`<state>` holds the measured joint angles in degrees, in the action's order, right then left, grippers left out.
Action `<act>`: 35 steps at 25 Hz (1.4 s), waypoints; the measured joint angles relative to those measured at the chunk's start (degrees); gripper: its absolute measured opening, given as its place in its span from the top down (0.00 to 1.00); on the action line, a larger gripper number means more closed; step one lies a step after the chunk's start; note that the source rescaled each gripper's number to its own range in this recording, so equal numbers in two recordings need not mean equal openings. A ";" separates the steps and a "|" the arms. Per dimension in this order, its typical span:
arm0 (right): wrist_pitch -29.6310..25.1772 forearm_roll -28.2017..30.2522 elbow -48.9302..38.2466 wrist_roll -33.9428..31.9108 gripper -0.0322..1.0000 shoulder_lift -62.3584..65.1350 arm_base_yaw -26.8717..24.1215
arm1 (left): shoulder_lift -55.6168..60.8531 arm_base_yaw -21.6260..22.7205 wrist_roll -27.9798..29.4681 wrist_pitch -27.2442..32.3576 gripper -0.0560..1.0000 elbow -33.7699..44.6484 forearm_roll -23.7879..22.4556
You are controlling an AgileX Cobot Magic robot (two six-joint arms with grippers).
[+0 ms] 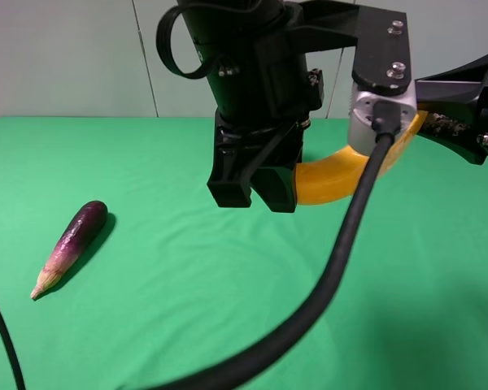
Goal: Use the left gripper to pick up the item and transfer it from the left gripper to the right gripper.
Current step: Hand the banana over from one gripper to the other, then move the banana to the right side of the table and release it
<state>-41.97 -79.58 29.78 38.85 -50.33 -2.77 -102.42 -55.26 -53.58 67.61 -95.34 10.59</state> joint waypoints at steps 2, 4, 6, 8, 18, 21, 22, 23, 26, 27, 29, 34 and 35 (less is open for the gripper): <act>0.00 -0.07 0.00 0.00 0.88 0.00 0.00 | 0.00 0.00 0.06 0.00 0.95 0.00 0.00; -0.05 -0.07 0.00 0.00 0.88 0.00 0.00 | 0.00 0.00 0.06 0.00 0.95 0.00 0.00; -0.05 -0.07 0.00 0.00 0.89 0.00 0.00 | 0.00 0.00 0.06 0.00 0.95 0.00 0.00; -0.05 -0.07 0.00 0.00 0.89 0.00 0.00 | 0.00 0.00 0.19 0.00 0.95 0.00 0.00; -0.78 -0.41 0.00 0.06 0.96 0.00 0.00 | 0.00 0.00 0.45 0.00 0.08 0.00 2.60; -0.78 -0.46 0.00 0.06 0.96 0.00 0.00 | 0.00 0.00 0.45 0.00 0.02 0.00 3.57; -0.78 -0.46 0.00 0.06 0.96 0.00 0.00 | 0.00 0.00 0.45 0.00 0.01 0.00 3.69; -0.83 -0.46 0.00 0.06 0.96 0.00 0.00 | 0.00 0.00 0.45 0.00 0.01 0.00 3.75; -0.83 -0.46 0.00 0.06 0.96 0.00 0.00 | 0.00 0.00 0.45 0.00 0.00 0.00 4.27; -0.83 -0.46 0.00 0.06 0.96 0.00 0.00 | 0.00 0.00 0.45 0.00 0.00 0.00 4.56; -0.83 -0.46 0.00 0.06 0.96 0.00 0.00 | 0.16 0.00 0.45 0.00 0.00 0.00 4.85; -0.83 -0.65 0.00 0.06 0.96 0.00 0.00 | 2.67 0.00 1.99 0.03 0.00 0.00 3.47; -0.83 -0.82 0.00 0.06 0.96 0.00 0.00 | 3.52 0.00 2.94 0.07 0.00 0.00 2.66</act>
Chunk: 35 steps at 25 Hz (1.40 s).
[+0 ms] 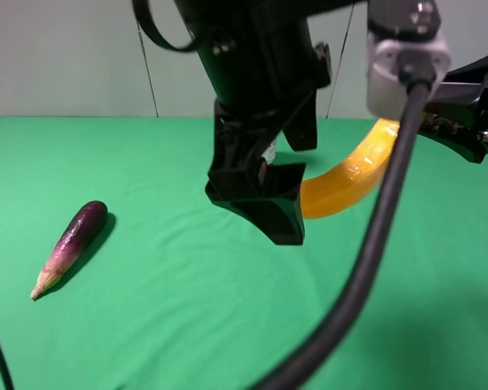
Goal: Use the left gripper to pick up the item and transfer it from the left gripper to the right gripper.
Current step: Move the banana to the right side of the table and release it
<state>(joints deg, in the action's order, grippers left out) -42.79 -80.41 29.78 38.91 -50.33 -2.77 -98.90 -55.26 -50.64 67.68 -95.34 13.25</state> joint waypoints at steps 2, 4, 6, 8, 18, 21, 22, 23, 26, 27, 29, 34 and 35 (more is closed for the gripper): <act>0.00 -0.01 0.00 0.00 0.96 0.00 0.00 | 1.57 0.00 1.99 0.04 0.00 0.00 -1.49; 0.00 -0.01 0.00 -0.05 0.96 0.00 0.00 | 3.33 0.00 3.99 0.03 0.00 0.00 -2.99; 0.00 -0.01 0.00 -0.05 0.96 0.00 0.00 | 5.05 0.00 6.16 0.06 0.00 0.00 -4.47; 0.00 -0.01 0.00 -0.05 0.96 0.00 0.00 | 6.97 0.00 9.28 0.06 0.00 0.00 -6.39; -1.20 -0.01 0.00 -0.05 0.96 0.00 0.00 | 18.97 0.81 20.22 0.13 0.00 7.50 -12.00; -1.77 -0.01 0.00 -0.05 0.96 0.00 0.00 | 24.06 3.03 21.40 0.08 0.00 14.43 -13.25; -1.98 -0.01 0.00 -0.22 0.96 0.00 0.00 | 25.96 4.13 21.83 0.08 0.00 16.93 -13.89; -2.28 -0.01 0.00 -0.34 0.96 0.00 0.00 | 27.54 5.37 22.21 0.08 0.00 19.29 -14.41; -2.45 0.22 0.00 -0.51 0.96 0.00 0.00 | 33.07 9.56 22.77 0.08 0.00 24.73 -14.99; -2.45 0.29 0.00 -0.51 0.96 0.00 0.00 | 34.53 11.14 22.96 0.08 0.00 25.97 -15.06; -2.45 0.34 0.00 -0.51 0.96 0.00 0.00 | 38.02 14.03 24.17 0.08 0.00 28.56 -15.09; -2.47 0.34 0.00 -0.68 0.96 0.00 0.00 | 47.14 20.51 27.84 0.12 0.00 34.18 -15.26; -2.47 0.39 0.00 -0.68 0.96 0.00 0.00 | 49.47 21.30 28.56 0.05 0.00 35.71 -15.26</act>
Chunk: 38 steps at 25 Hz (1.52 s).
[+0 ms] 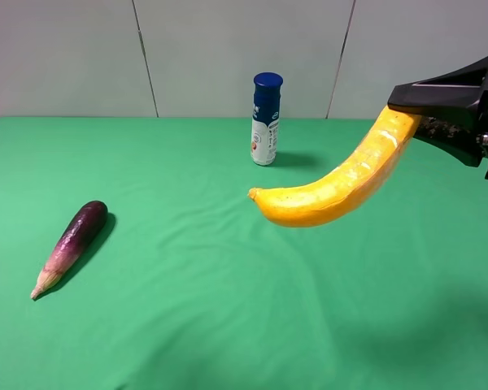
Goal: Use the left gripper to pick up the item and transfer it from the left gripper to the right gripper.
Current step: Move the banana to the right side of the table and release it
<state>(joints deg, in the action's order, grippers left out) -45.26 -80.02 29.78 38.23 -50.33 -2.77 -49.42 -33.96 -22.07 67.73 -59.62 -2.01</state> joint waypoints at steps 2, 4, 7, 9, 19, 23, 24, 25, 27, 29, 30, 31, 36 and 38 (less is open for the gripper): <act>-0.05 0.13 0.00 0.00 0.96 0.00 0.00 | 4.86 1.57 1.86 -0.35 0.00 3.12 0.00; -0.20 0.58 0.00 0.00 0.96 0.00 0.00 | 9.37 2.55 4.89 -1.03 0.00 5.87 -0.01; -0.68 1.31 0.00 0.00 0.96 -0.06 0.00 | 15.80 3.04 9.47 -1.21 0.00 9.55 -0.01; -1.23 1.48 0.00 0.00 0.96 -0.14 0.00 | 19.97 3.06 12.34 -1.21 0.00 11.74 -0.01; -1.75 4.01 0.00 -0.28 0.96 -0.14 0.00 | 37.04 3.06 19.62 -1.34 0.00 20.73 -0.01; -2.01 4.65 0.00 -0.45 0.96 -0.14 0.00 | 43.20 3.10 21.49 -1.42 0.00 25.30 0.22; -2.02 4.66 0.00 -0.50 0.96 -0.14 0.00 | 44.37 3.10 22.07 -1.54 0.00 26.39 0.22; -2.02 4.71 0.00 -0.59 0.96 -0.14 0.00 | 45.69 3.10 23.22 -1.81 0.00 27.72 0.22; -2.02 4.70 0.00 -0.59 0.96 -0.14 0.00 | 48.07 3.10 24.80 -2.20 0.00 29.99 0.17; -2.02 5.09 0.00 -0.59 0.96 -0.14 0.00 | 49.42 3.10 26.12 -3.31 0.00 30.56 -0.52; -2.02 5.43 0.00 -0.59 0.96 -0.14 0.00 | 49.69 3.10 26.94 -4.21 0.00 30.95 -1.13; -2.02 5.85 0.00 -0.59 0.96 -0.14 0.00 | 49.76 3.16 27.84 -5.25 0.00 31.56 -1.89; -1.95 7.76 0.00 -0.59 0.96 -0.14 0.00 | 49.79 3.16 29.90 -6.14 0.00 31.94 -3.13; -1.95 8.27 0.00 -0.59 0.96 -0.14 0.00 | 49.79 3.16 30.02 -6.47 0.00 31.94 -3.19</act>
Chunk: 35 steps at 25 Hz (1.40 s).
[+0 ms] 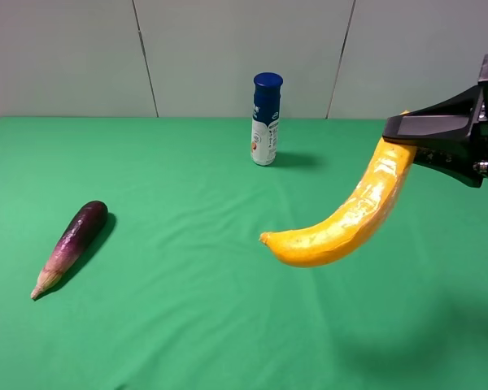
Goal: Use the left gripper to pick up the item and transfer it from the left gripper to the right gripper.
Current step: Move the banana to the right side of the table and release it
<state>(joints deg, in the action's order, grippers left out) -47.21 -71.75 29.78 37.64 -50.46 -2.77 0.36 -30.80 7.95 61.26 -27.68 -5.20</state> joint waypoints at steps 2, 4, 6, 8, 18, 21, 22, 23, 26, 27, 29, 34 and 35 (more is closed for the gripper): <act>0.00 0.93 0.00 0.00 0.96 0.00 0.00 | 0.00 0.00 0.00 -0.19 0.00 0.00 0.00; 0.13 2.37 0.00 -0.31 0.96 0.00 0.00 | 0.00 0.00 0.00 -0.19 0.00 0.00 -0.05; 0.80 4.49 0.00 -1.67 0.96 0.00 0.00 | 0.00 0.00 0.00 -0.26 0.00 0.00 -0.11; 1.83 6.76 0.00 -3.59 0.96 0.00 0.00 | 0.00 0.00 0.00 -0.26 0.00 0.00 -0.19; 4.22 12.73 0.00 -7.00 0.96 0.00 0.00 | 0.00 13.01 0.00 -0.26 0.00 0.00 -0.19; 5.13 13.55 0.00 -7.18 0.96 0.00 0.00 | 0.00 18.34 0.00 -0.26 0.00 0.00 -0.19; 5.41 13.75 0.00 -7.18 0.96 0.00 0.00 | 0.00 20.26 0.00 -0.26 0.00 0.00 -0.19; 5.81 13.96 0.00 -7.24 0.96 0.00 0.00 | 0.00 21.91 0.00 -0.26 0.00 0.00 -0.19; 6.83 15.01 0.00 -7.36 0.96 0.00 0.00 | 0.00 27.17 0.00 -0.26 0.00 0.00 -0.19; 6.94 15.53 0.05 -7.36 0.96 -0.11 0.00 | 0.00 28.80 0.00 -0.26 0.00 0.00 -0.30; 6.91 17.00 0.72 -7.41 0.96 -1.28 0.00 | 0.00 31.60 0.00 -0.26 0.00 0.00 -0.57; 6.58 20.91 5.73 -7.41 0.96 -7.75 0.00 | 0.00 35.18 0.00 -0.26 0.00 0.00 -0.69; 6.58 21.85 6.95 -7.41 0.96 -9.11 0.00 | 0.00 35.33 0.00 -0.26 0.00 0.00 -0.69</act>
<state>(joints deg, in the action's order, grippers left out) -40.63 -49.89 36.72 30.23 -59.58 -2.77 0.36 4.53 7.95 60.99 -27.68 -5.89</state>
